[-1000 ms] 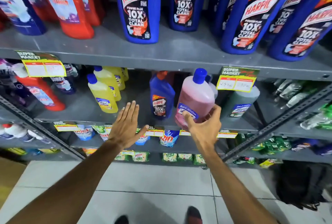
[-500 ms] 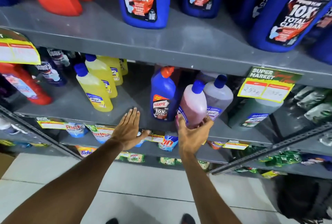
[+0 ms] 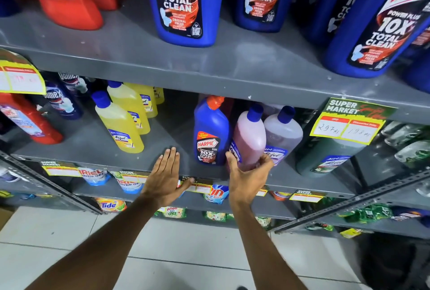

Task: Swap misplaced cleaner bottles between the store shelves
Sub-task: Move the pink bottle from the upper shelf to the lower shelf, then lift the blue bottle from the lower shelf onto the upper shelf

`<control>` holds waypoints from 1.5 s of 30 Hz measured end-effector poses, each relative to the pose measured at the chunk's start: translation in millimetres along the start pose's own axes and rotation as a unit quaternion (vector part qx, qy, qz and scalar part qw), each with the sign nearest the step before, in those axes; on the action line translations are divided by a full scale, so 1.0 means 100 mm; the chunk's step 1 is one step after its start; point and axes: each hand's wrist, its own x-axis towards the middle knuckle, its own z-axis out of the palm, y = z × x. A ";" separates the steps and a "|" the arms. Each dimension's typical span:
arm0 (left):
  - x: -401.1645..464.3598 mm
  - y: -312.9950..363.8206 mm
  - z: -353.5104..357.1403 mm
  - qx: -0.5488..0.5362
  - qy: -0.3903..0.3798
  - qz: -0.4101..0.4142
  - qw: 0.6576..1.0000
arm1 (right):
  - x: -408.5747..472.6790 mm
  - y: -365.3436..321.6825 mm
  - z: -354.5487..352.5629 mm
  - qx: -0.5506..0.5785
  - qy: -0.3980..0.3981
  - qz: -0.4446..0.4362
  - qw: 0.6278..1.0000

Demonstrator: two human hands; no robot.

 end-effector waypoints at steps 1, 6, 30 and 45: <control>0.00 0.00 0.00 0.001 -0.002 0.001 1.000 | -0.04 -0.03 -0.02 -0.020 0.021 -0.023 0.999; -0.01 -0.01 0.02 -0.001 0.025 0.011 1.000 | -0.24 -0.45 -0.13 -0.038 0.000 -0.248 0.968; -0.02 0.00 0.02 -0.023 0.036 0.006 0.999 | 0.29 -1.08 0.57 -0.334 -0.317 -0.194 0.866; -1.07 0.47 -1.73 0.055 0.187 0.084 0.977 | -0.23 -1.79 -0.50 -0.274 -0.335 -0.221 0.874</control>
